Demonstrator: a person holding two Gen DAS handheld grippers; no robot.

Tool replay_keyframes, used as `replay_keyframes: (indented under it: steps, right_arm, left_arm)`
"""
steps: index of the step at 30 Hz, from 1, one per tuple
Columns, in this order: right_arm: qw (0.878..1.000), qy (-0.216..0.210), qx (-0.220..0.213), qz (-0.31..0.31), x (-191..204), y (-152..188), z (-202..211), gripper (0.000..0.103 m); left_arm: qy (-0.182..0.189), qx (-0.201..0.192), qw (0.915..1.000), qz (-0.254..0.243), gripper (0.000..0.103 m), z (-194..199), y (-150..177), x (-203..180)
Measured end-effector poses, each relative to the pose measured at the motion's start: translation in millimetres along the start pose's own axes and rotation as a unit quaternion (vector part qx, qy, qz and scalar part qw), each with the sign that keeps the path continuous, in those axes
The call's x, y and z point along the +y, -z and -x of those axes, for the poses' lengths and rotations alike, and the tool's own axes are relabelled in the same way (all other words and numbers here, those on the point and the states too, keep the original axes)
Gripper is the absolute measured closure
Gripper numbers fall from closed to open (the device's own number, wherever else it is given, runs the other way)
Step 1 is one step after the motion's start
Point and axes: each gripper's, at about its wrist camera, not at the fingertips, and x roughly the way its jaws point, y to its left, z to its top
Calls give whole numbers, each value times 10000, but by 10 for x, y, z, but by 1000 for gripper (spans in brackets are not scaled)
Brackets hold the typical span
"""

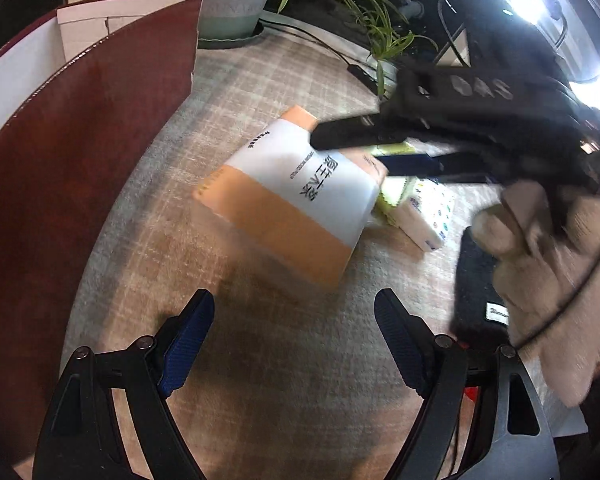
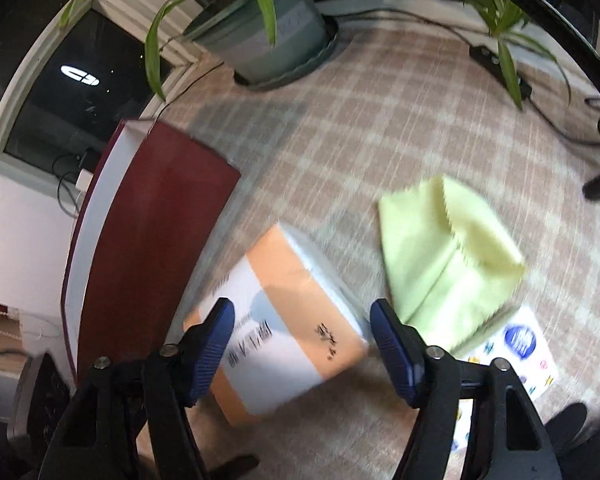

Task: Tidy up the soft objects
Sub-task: 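Close the right gripper around the tissue pack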

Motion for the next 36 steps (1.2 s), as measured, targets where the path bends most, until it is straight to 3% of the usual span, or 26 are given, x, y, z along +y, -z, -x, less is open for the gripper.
replay_keyframes:
  steps: [3, 6, 13, 18, 36]
  right_arm:
    - [9994, -248, 230, -82, -14, 124, -26, 49]
    - [9992, -158, 353, 52, 29, 205, -63, 50]
    - [9999, -86, 123, -1, 20, 133, -53, 50]
    - [9999, -103, 96, 86, 72, 130, -102, 50]
    - [9998, 79, -156, -43, 52, 569, 202, 56]
  left_arm:
    - [-29, 21, 10000, -4, 25, -49, -21, 27]
    - [-50, 44, 10000, 1, 28, -78, -33, 61]
    - [-203, 11, 9998, -12, 28, -76, -56, 122]
    - [-272, -18, 9996, -115, 43, -76, -107, 110]
    - [-158, 60, 9982, -572, 43, -43, -22, -137]
